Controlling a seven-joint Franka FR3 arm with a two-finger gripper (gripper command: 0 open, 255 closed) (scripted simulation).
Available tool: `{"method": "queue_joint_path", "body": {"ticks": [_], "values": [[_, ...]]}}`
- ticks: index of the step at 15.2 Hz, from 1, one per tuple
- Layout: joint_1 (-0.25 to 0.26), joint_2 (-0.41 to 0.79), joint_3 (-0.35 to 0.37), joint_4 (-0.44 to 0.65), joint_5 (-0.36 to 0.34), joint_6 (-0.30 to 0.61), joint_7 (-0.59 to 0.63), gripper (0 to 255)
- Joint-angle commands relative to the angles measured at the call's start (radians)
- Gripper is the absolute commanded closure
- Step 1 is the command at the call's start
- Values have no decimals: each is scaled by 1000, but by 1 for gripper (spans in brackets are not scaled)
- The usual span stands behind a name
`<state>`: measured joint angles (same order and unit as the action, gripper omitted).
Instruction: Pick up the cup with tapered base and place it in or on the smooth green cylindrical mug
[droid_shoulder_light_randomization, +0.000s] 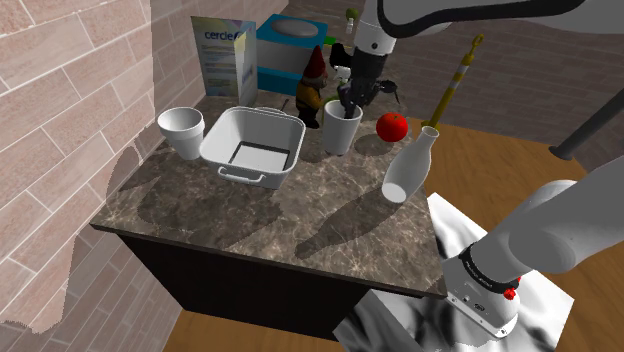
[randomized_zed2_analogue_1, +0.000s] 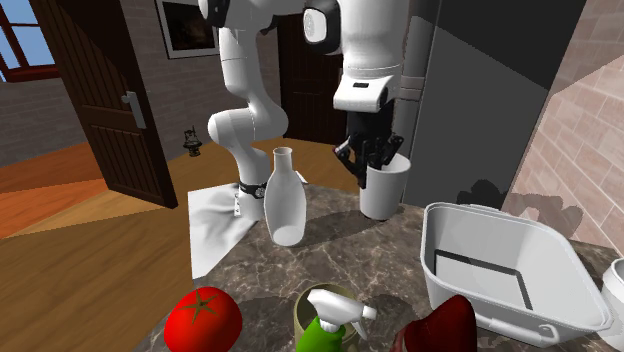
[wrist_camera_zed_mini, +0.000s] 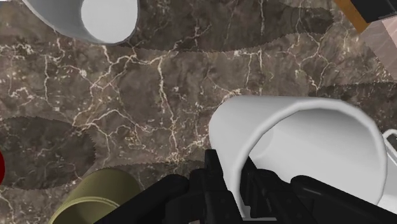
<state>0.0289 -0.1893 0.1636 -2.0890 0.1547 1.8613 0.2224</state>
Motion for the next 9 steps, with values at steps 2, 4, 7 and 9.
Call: {"method": "queue_joint_path", "body": {"ticks": [2,4,7,9], "values": [[-1,-3,-2,37,-2,-41,3,255],[-2,-6,-3,62,-3,-67,6,255],[-21,33,-26,119,-15,-91,-29,255],[-39,74,-48,175,-25,-110,-63,255]]}}
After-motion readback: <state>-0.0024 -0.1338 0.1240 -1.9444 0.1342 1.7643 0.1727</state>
